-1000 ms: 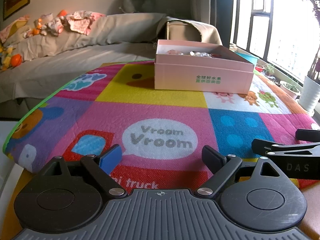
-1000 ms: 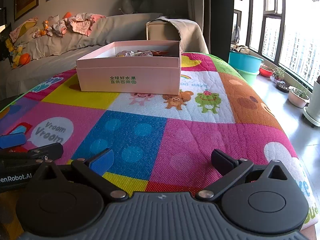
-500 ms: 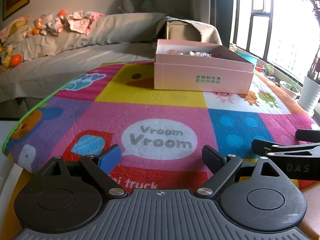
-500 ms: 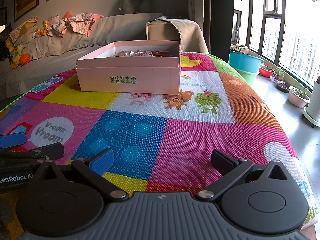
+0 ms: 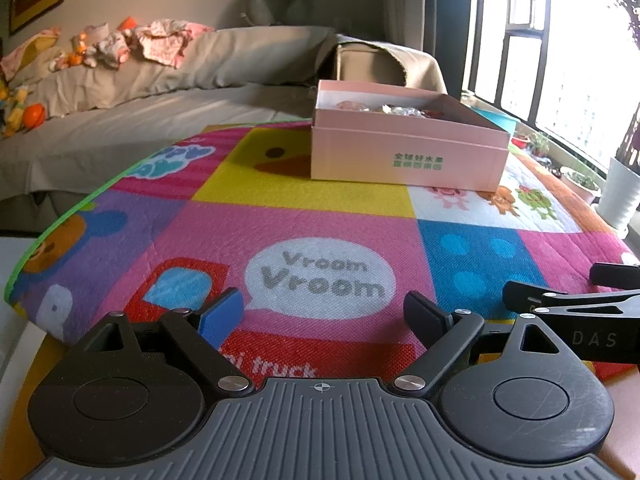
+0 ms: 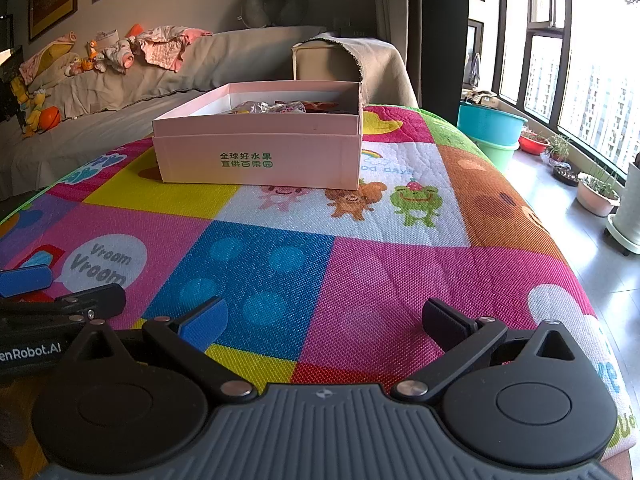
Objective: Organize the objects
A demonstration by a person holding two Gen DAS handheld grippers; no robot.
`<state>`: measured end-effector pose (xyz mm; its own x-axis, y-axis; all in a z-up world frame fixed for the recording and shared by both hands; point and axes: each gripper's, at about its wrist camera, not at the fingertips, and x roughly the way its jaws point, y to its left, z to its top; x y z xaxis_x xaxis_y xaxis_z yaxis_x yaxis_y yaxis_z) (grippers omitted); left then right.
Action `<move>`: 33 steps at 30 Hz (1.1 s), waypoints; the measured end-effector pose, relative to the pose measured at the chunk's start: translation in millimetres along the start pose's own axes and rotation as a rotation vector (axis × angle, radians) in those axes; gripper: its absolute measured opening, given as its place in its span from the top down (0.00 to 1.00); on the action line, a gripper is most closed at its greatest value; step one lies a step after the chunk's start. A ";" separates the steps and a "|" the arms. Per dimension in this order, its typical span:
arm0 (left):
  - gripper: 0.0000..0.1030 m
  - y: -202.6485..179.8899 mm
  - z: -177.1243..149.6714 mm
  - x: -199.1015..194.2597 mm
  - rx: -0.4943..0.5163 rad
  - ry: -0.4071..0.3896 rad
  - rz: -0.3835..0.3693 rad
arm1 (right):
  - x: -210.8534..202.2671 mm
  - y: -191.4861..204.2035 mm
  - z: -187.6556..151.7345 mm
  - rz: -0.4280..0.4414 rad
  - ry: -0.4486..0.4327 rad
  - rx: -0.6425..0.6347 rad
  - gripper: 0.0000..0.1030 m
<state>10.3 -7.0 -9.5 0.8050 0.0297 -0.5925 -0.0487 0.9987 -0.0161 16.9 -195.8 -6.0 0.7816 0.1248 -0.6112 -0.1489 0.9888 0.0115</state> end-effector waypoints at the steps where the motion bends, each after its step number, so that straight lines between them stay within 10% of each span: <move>1: 0.10 1.0 0.3 1.0 -0.003 0.000 0.000 | 0.9 0.1 0.7 0.000 0.001 0.000 0.00; 33: 0.10 -6.2 -2.7 -1.1 0.013 0.001 0.014 | 0.2 -1.6 -1.3 0.005 -0.002 0.003 0.00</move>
<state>8.1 -13.4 -10.9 0.8036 0.0437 -0.5935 -0.0525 0.9986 0.0023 16.5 -197.5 -7.2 0.7819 0.1294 -0.6099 -0.1505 0.9885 0.0168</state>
